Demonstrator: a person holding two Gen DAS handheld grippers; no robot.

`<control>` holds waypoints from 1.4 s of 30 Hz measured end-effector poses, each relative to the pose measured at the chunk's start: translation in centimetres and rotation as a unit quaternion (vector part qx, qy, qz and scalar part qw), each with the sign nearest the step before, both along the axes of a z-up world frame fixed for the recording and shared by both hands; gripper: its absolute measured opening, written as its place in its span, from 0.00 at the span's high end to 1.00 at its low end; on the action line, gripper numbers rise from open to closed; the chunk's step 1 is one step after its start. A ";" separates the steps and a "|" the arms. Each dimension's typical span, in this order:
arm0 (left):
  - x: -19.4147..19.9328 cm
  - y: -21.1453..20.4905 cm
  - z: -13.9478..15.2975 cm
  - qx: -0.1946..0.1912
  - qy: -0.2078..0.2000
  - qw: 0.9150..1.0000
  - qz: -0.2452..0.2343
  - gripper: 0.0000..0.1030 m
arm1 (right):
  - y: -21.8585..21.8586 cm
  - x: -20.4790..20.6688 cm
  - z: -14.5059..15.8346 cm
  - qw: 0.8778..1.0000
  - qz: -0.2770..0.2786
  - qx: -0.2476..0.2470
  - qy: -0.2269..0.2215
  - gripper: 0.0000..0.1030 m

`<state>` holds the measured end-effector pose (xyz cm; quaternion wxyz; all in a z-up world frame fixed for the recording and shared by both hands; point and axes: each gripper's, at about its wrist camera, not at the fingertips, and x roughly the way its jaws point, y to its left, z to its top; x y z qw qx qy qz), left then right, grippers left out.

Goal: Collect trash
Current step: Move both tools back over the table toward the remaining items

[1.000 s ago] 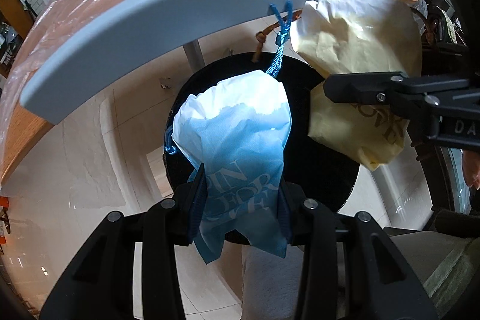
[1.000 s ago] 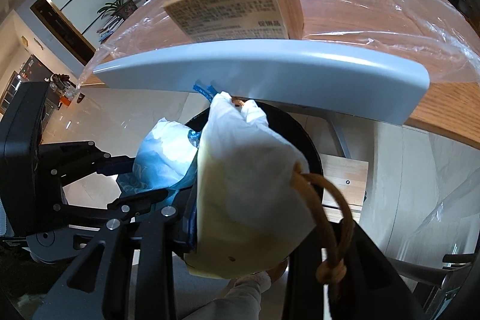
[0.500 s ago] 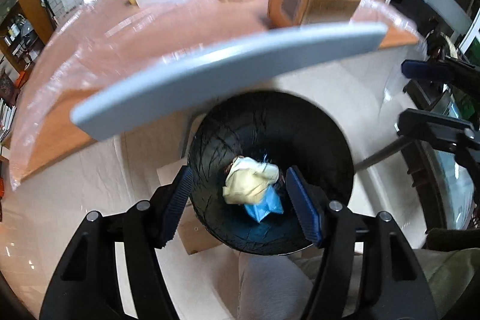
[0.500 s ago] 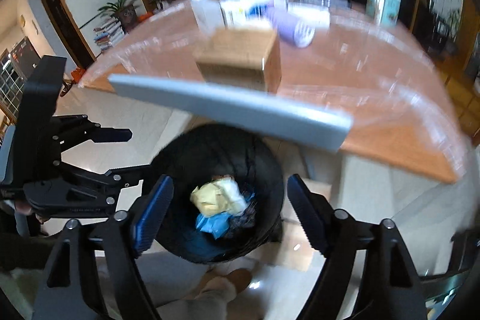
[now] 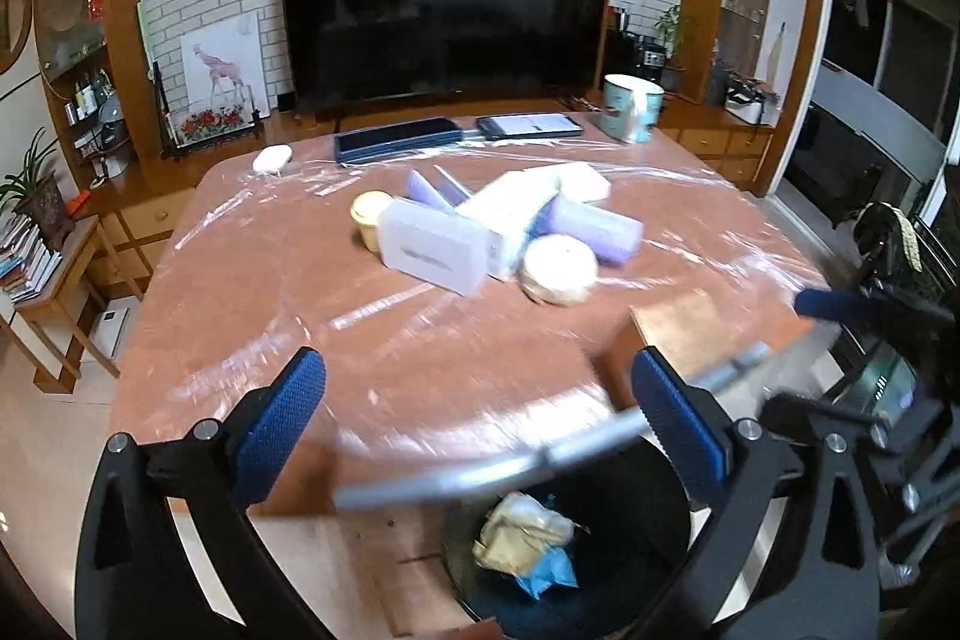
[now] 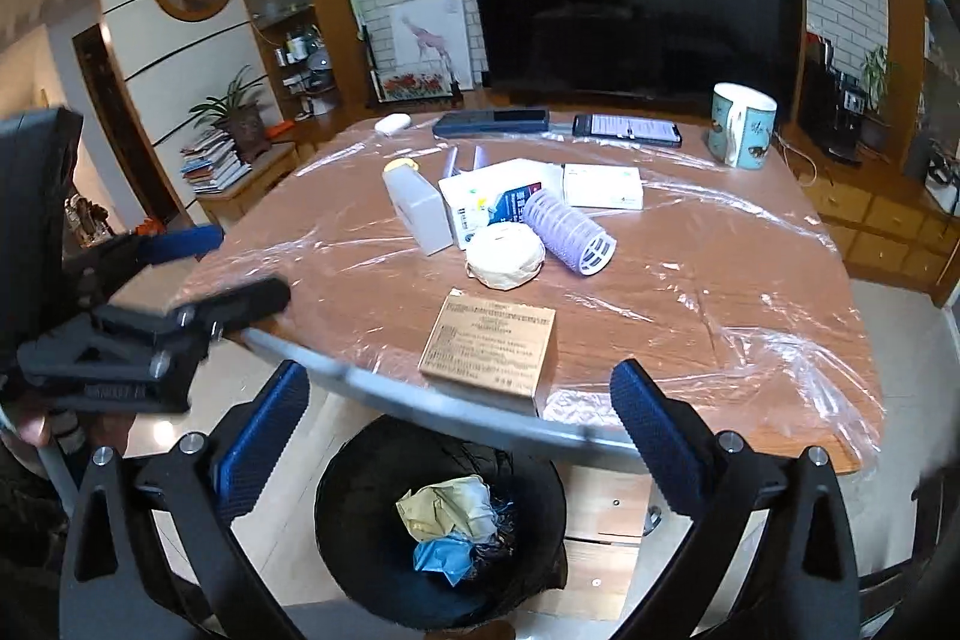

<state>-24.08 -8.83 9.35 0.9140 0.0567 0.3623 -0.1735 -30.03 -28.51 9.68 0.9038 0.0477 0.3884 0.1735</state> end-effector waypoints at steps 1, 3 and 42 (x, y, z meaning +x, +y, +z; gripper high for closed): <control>1.1 0.1 -0.2 0.002 0.004 1.000 -0.002 0.01 | 0.0 0.6 -0.4 1.000 -0.006 0.005 0.009 0.04; 3.0 0.5 -0.8 0.011 0.010 1.000 -0.002 0.01 | 0.3 1.1 -1.2 1.000 -0.014 0.003 0.022 0.04; 14.6 -1.8 -7.0 0.064 0.093 0.986 -0.125 0.01 | 2.4 6.3 -4.7 0.993 -0.062 0.020 0.096 0.07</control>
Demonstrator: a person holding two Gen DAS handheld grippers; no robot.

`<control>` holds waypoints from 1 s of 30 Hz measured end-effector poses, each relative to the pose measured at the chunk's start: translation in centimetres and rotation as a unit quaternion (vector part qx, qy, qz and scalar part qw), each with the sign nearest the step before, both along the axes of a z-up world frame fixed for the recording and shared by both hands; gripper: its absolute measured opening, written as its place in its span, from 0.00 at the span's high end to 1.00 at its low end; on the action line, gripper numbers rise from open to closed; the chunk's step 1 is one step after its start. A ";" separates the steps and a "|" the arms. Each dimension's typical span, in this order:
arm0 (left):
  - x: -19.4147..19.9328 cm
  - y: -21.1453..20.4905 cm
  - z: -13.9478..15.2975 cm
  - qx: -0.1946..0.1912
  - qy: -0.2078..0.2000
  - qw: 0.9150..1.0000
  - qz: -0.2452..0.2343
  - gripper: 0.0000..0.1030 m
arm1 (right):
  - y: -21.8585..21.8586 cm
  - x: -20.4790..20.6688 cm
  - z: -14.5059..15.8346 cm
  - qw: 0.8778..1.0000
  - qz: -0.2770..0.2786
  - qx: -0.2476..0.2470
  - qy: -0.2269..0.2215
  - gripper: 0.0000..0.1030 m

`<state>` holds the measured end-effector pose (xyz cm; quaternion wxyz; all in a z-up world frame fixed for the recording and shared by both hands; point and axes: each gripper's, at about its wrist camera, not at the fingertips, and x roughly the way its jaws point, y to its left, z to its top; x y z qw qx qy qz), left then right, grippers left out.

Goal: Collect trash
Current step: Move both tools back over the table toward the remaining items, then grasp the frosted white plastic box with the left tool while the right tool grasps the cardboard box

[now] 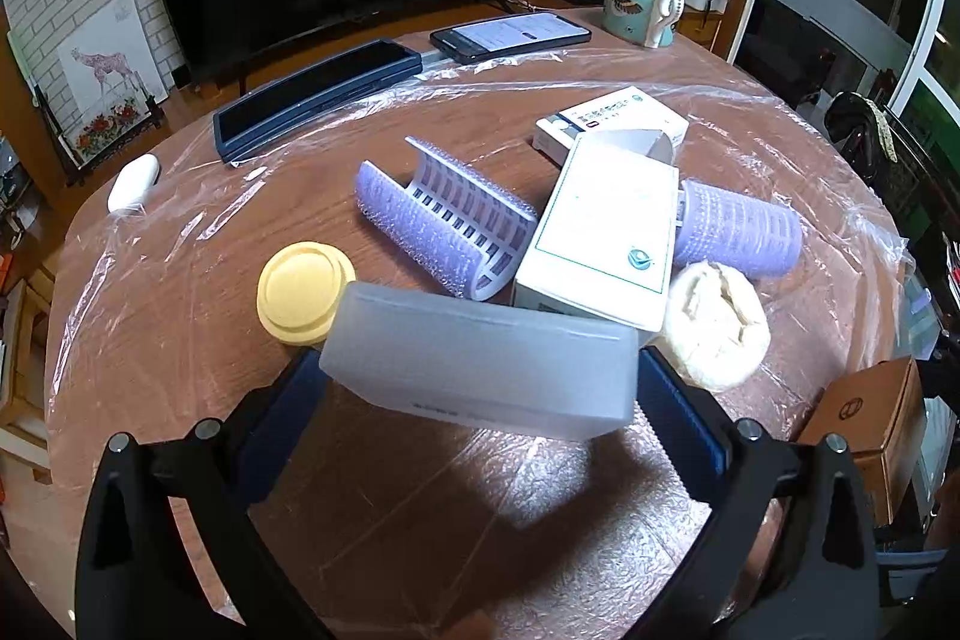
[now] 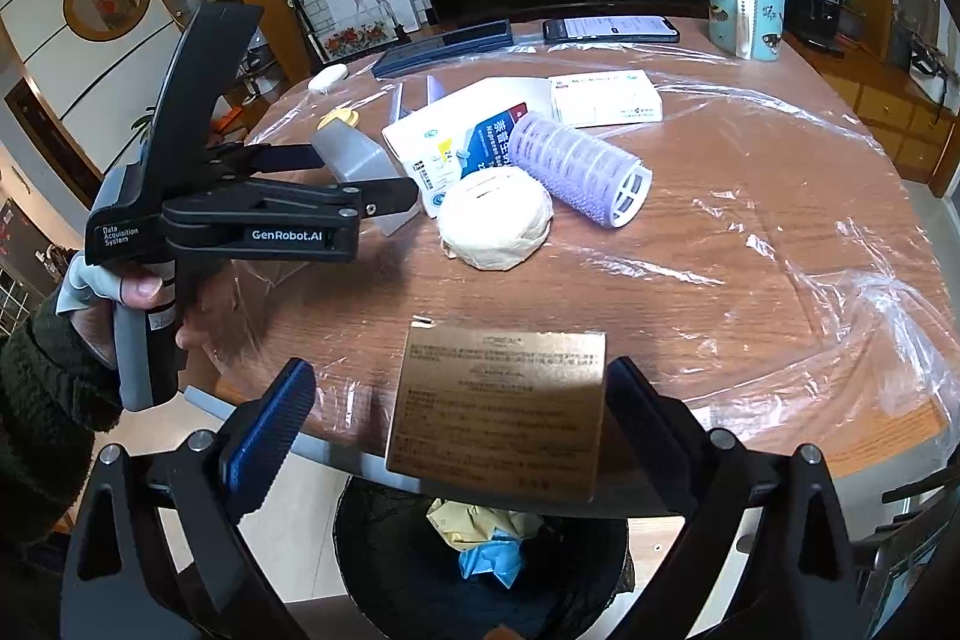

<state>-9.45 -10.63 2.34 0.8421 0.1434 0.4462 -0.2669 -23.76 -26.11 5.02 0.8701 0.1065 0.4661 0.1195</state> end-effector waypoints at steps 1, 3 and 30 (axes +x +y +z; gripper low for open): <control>0.0 0.0 0.0 0.000 0.000 1.000 -0.001 0.01 | -0.1 0.1 -0.1 1.000 0.000 0.002 0.001 0.07; 0.1 0.0 -0.1 0.002 -0.002 1.000 -0.001 0.01 | -0.2 0.2 -0.2 1.000 -0.004 0.005 0.003 0.13; -2.7 1.3 1.8 -0.015 -0.024 0.999 0.016 0.17 | -2.2 1.1 0.5 1.000 -0.009 0.018 -0.009 0.42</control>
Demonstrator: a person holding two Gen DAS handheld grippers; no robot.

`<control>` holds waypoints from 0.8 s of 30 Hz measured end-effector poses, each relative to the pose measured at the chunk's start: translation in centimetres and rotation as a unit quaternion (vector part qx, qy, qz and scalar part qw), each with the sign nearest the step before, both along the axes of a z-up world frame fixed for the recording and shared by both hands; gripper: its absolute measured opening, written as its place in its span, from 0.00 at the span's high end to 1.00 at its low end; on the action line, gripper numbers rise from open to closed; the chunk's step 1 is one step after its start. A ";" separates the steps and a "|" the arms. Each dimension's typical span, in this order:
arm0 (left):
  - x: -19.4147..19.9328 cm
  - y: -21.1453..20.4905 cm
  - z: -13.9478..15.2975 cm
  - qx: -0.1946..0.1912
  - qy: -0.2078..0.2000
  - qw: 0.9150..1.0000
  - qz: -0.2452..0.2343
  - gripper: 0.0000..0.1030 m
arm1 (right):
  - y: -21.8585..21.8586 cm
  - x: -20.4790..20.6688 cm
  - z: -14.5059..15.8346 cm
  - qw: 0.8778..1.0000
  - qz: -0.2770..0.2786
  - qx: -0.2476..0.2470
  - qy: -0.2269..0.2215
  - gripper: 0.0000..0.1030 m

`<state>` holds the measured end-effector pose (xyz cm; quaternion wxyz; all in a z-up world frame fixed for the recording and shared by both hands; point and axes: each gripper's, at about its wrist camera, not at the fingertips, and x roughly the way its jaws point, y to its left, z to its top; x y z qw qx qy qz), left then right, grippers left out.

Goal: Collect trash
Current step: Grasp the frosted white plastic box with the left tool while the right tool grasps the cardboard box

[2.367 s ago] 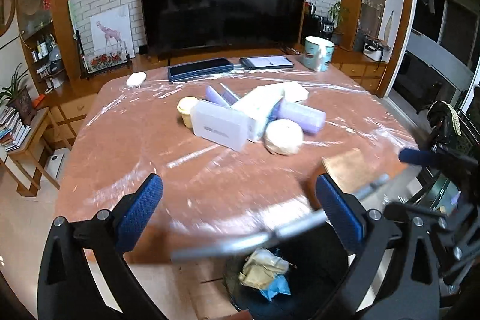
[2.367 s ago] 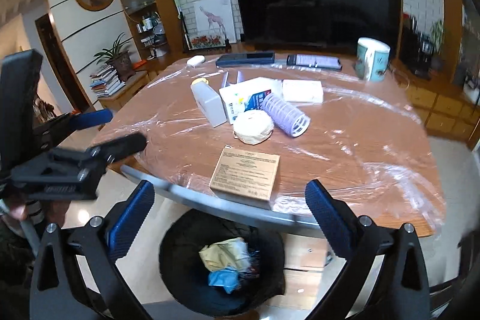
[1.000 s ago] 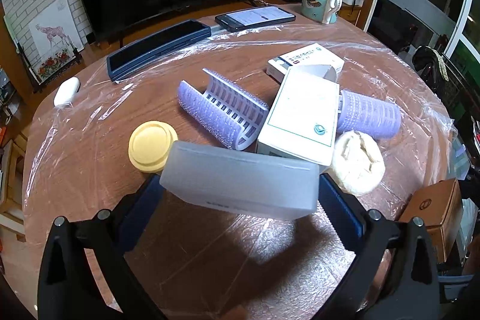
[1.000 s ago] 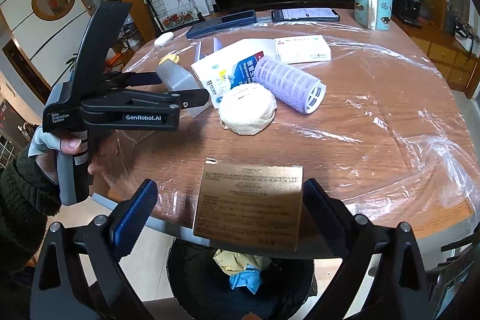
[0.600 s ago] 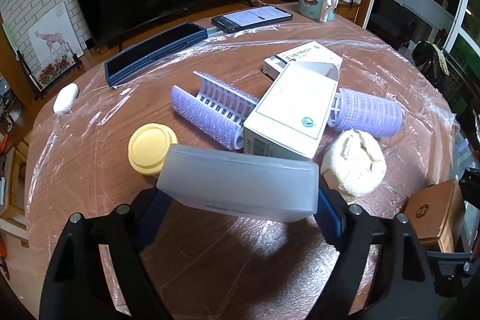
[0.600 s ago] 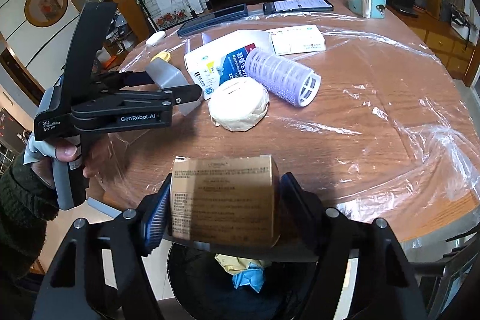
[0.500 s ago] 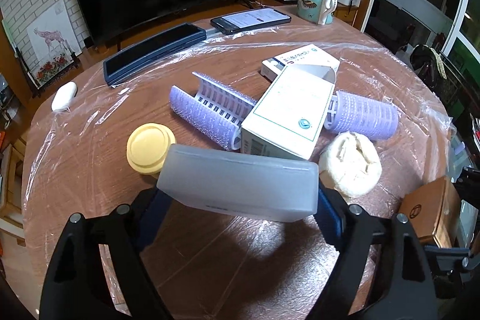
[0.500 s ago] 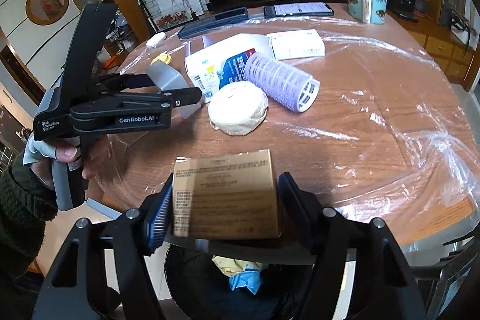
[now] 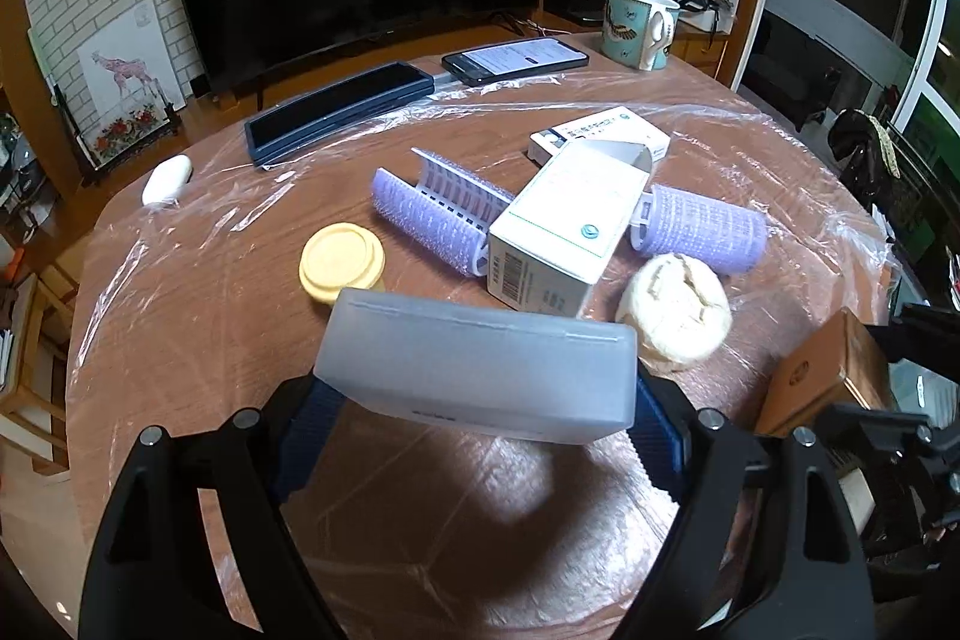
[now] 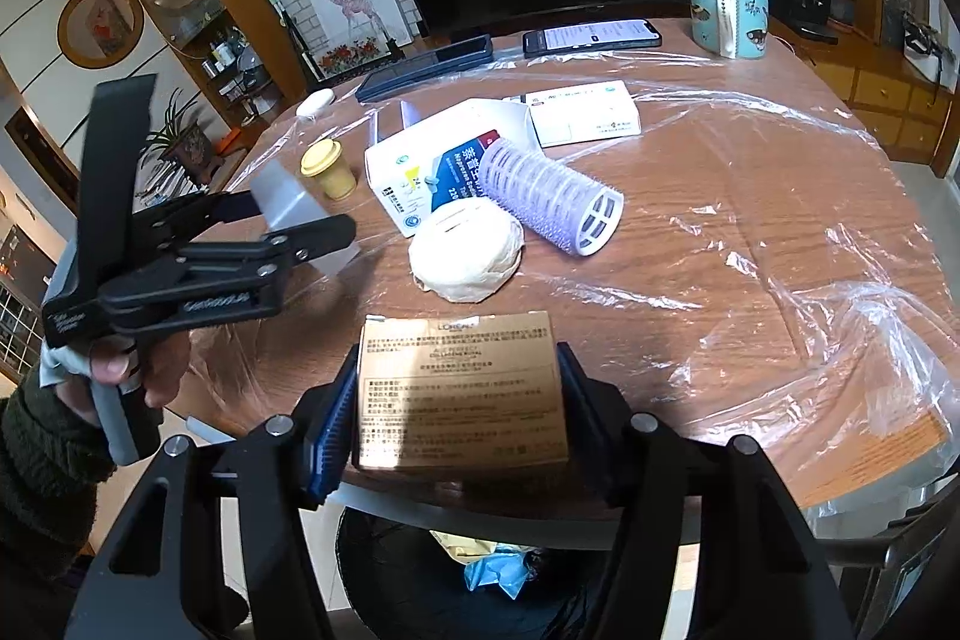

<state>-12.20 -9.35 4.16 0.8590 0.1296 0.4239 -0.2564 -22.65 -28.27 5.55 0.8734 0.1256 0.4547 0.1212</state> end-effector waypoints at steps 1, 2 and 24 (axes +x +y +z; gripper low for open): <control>-0.2 0.0 0.1 0.000 -0.001 1.000 0.002 0.17 | 0.0 0.1 0.1 1.000 0.000 -0.004 -0.001 0.43; -0.5 0.1 0.2 0.000 -0.002 1.000 0.005 0.17 | 0.1 0.1 0.2 1.000 -0.002 -0.010 -0.002 0.43; -5.6 1.0 1.9 -0.017 -0.012 0.998 0.052 0.17 | -0.1 -0.7 1.9 0.998 -0.023 -0.050 -0.021 0.43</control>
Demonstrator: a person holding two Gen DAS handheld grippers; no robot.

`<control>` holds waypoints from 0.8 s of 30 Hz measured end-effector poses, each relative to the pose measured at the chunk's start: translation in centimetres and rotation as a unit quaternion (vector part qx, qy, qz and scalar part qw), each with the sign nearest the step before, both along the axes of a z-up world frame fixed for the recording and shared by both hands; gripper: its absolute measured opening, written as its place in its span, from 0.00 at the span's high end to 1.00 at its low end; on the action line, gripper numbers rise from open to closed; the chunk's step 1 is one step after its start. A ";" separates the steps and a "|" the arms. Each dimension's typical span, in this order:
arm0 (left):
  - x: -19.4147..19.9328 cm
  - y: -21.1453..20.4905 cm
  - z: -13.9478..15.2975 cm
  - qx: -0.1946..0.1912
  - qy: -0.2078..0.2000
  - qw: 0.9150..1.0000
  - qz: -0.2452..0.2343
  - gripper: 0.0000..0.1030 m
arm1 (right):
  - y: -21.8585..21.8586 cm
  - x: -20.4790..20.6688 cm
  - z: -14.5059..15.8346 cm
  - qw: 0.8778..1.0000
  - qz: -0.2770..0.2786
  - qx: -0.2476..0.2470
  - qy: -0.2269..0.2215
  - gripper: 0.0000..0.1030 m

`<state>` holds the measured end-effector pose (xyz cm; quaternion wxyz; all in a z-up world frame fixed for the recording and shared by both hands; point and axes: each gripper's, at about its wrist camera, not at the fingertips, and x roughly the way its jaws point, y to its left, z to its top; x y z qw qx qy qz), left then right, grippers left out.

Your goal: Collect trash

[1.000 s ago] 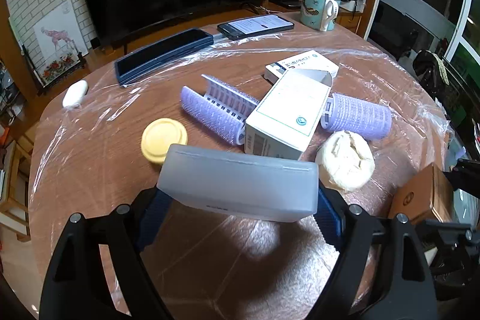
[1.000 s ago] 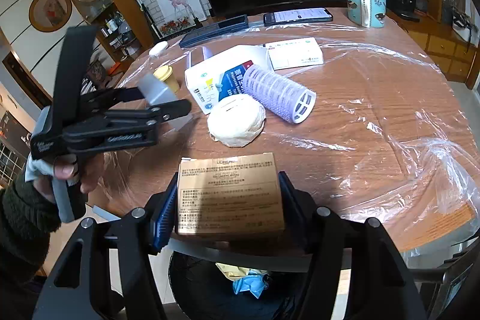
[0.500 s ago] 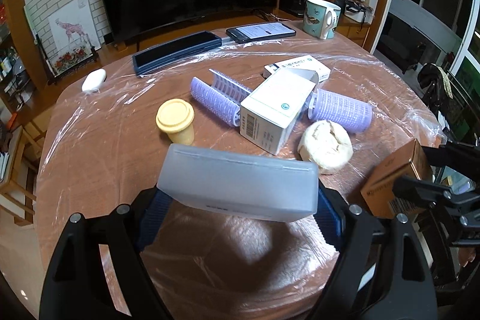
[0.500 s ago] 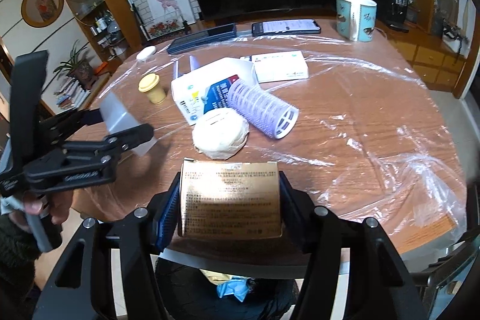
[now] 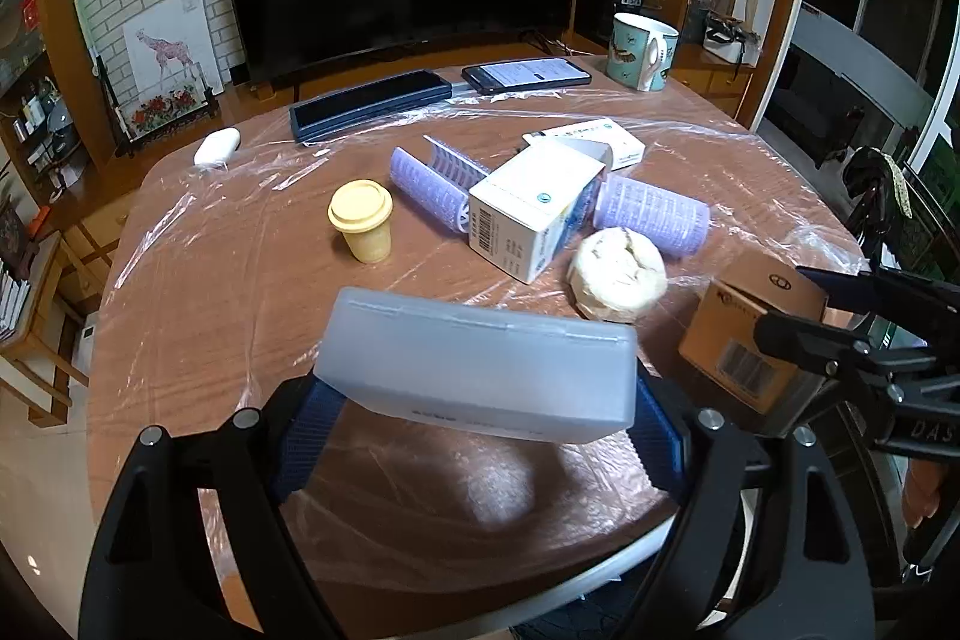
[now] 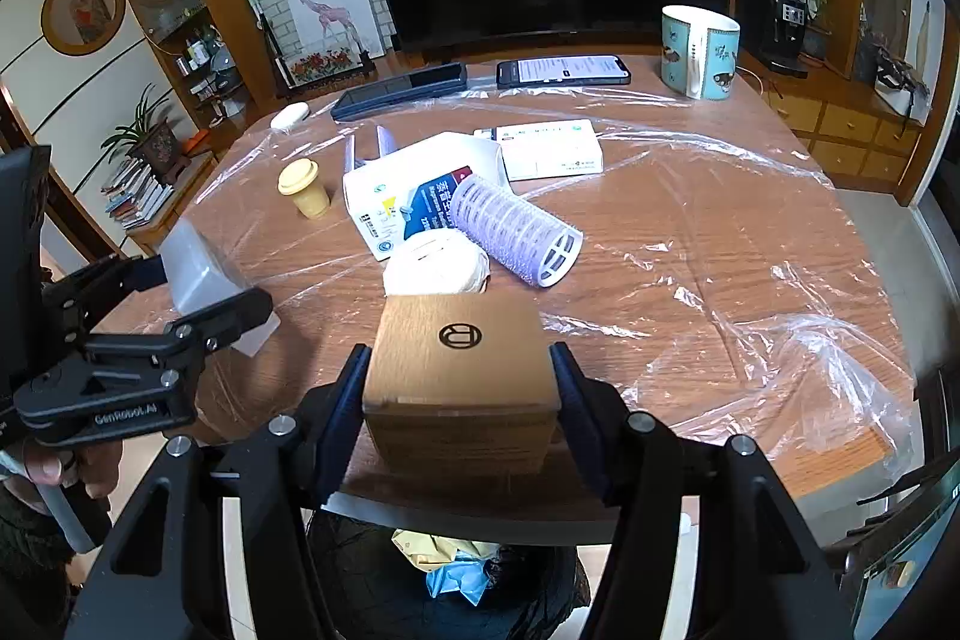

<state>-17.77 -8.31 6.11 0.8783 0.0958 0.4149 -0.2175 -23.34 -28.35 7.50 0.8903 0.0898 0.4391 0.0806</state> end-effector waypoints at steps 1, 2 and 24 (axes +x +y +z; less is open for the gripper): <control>-0.3 0.0 0.1 -0.001 0.000 1.000 0.000 0.17 | -0.1 0.0 0.1 1.000 0.001 0.001 -0.002 0.43; -0.5 0.0 0.2 -0.002 -0.001 1.000 0.000 0.17 | -0.1 -0.1 0.2 1.000 0.002 0.001 -0.004 0.43; -6.6 -1.3 1.0 -0.009 -0.004 1.000 -0.009 0.17 | -1.4 -4.0 1.8 0.999 0.028 0.014 -0.020 0.43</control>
